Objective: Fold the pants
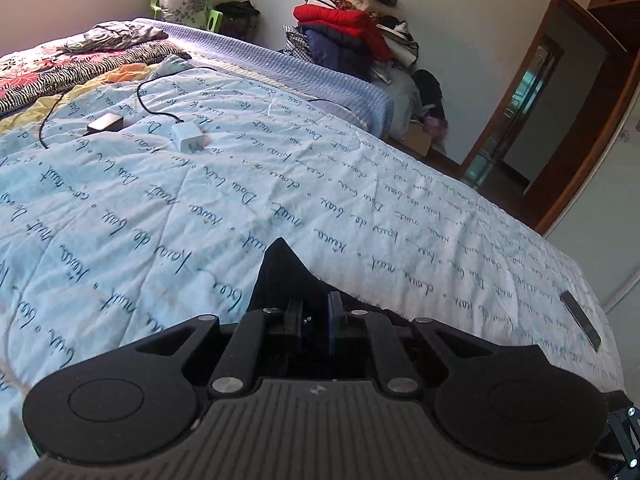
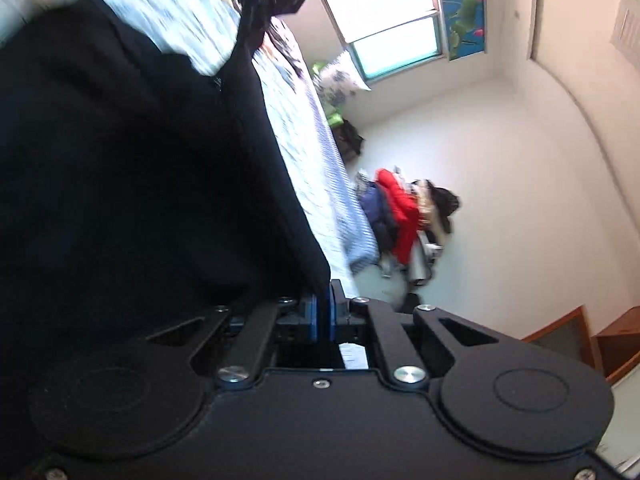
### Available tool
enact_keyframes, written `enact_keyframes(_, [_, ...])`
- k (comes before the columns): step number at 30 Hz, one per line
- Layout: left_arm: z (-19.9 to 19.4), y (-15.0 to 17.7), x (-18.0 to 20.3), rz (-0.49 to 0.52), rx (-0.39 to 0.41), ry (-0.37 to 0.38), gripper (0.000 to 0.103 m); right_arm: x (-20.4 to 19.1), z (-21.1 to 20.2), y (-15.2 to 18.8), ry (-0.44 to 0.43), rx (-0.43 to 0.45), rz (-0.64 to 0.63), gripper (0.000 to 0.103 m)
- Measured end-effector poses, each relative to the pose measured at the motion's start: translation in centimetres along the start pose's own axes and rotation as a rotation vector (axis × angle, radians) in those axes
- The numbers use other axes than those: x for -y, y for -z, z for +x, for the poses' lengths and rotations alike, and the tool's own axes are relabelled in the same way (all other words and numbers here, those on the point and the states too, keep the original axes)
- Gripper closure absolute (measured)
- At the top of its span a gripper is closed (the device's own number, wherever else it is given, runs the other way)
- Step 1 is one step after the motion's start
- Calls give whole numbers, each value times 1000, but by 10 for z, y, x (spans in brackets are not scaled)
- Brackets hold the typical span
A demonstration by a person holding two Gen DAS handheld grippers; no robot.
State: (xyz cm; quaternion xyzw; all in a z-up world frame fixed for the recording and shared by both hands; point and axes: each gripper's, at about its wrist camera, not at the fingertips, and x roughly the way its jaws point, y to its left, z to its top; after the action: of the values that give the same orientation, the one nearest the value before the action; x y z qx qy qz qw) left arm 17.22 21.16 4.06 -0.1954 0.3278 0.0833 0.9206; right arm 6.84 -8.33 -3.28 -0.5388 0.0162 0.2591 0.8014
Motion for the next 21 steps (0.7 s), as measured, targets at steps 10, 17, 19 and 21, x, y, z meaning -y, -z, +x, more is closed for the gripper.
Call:
enact_keyframes(10, [-40, 85, -50, -81, -128, -59, 91, -55, -66, -15, -289, 2, 54, 100])
enact_keyframes(17, [-47, 97, -52, -54, -123, -89, 90, -63, -61, -9, -299, -30, 84, 99])
enact_keyframes(19, [-42, 98, -43, 9, -128, -124, 85, -72, -70, -6, -301, -34, 100, 98])
enact_keyframes(21, [-43, 98, -38, 31, -125, -167, 76, -77, -72, -5, -308, -41, 129, 97])
